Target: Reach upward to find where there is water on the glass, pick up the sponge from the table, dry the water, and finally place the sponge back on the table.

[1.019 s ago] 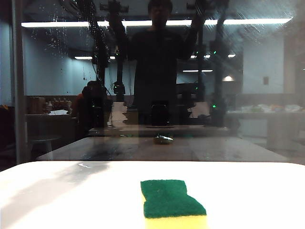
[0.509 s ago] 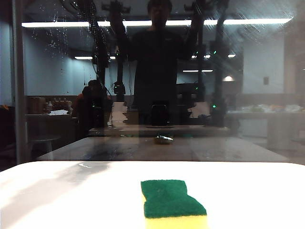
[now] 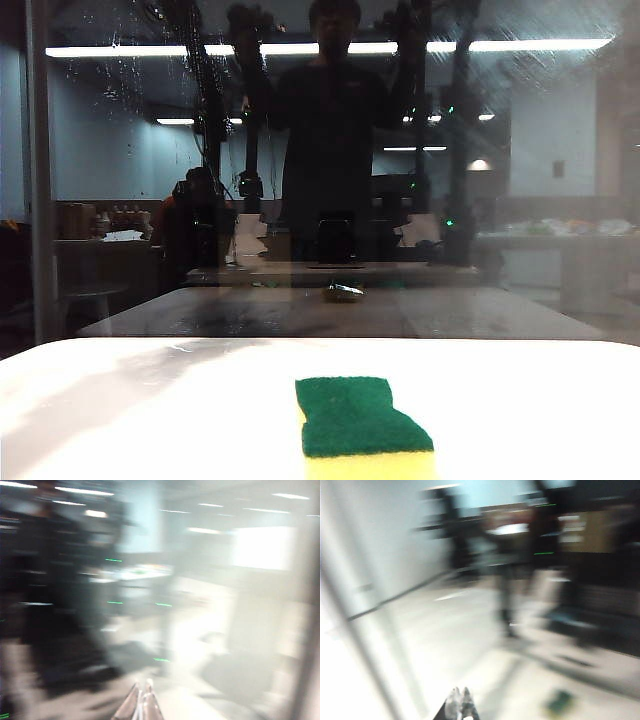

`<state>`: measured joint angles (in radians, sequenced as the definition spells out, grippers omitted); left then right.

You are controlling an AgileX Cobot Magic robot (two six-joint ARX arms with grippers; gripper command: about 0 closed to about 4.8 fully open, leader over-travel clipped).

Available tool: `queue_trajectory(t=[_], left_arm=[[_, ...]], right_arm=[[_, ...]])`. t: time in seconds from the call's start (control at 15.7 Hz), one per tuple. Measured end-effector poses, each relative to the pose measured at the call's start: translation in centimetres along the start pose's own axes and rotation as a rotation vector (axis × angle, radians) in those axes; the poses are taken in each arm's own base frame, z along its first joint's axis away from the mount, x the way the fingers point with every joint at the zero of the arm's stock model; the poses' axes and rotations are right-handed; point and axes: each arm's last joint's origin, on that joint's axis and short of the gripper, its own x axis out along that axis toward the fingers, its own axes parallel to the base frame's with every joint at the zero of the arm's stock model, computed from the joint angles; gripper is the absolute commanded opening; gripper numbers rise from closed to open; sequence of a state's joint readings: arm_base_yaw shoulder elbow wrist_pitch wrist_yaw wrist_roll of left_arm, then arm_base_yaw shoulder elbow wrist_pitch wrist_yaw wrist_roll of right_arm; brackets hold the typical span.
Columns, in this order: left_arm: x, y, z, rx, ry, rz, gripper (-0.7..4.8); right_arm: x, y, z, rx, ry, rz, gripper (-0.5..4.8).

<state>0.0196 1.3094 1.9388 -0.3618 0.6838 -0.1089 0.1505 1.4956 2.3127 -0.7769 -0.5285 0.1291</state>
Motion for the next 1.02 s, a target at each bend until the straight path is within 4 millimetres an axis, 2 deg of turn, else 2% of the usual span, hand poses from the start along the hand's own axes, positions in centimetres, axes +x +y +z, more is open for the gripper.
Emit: queue_trajectory(t=[0.38,1.02], left_arm=[[-0.1,-0.9,0.0,-0.069,0.036,-0.323,-0.05],[-0.3,-1.5,0.2,-0.065,0.058,-0.544,-0.05]], right_arm=[[-0.2,1.1,-0.1,-0.006,0.042,0.378,-0.06],[-0.5,1.6,0.5,-0.061,0.011,0.545,-0.06]])
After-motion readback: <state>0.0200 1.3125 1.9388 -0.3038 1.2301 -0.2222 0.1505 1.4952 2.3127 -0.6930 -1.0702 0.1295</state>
